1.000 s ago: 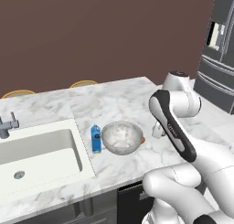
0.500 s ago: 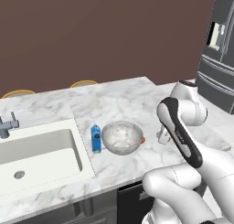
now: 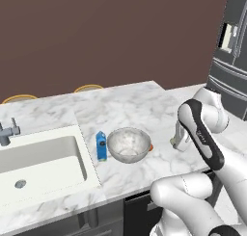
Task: Gather the eggs and milk located in the vicinity of the sink area and place them right next to the bowl.
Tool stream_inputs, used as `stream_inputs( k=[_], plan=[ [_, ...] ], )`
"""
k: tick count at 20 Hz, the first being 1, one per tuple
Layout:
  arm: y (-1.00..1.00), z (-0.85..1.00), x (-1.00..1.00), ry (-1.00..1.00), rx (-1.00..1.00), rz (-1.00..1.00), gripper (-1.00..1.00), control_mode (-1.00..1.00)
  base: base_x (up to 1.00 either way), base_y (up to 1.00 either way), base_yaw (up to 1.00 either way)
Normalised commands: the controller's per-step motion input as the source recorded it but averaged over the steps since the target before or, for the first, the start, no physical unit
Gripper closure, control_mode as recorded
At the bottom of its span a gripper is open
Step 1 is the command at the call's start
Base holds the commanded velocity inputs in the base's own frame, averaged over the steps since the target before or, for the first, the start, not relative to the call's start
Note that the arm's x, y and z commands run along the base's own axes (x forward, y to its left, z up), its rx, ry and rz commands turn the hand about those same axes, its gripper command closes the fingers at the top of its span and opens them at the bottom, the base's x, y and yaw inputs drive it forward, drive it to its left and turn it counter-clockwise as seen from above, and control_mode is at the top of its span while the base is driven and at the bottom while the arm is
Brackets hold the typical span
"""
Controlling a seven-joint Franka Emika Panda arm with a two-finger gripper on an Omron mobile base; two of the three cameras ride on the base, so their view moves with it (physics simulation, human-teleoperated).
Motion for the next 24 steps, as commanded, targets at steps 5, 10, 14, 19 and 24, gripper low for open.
stream_inputs(
  k=[5,10,14,19,24],
  plan=[
    [-0.01,-0.30,0.31,0.00,0.01,0.10,1.00,-1.00,0.00,0.00,0.00],
    [0.00,-0.38,0.13,0.00,0.00,0.12,1.00,-1.00,0.00,0.00,0.00],
    [0.00,-0.28,0.03,0.00,0.00,0.14,1.00,-1.00,0.00,0.00,0.00],
    [0.02,-0.03,0.05,0.00,0.01,0.13,1.00,-1.00,0.00,0.00,0.00],
    [0.14,-0.10,0.13,0.00,0.02,0.03,1.00,-1.00,0.00,0.00,0.00]
  ],
)
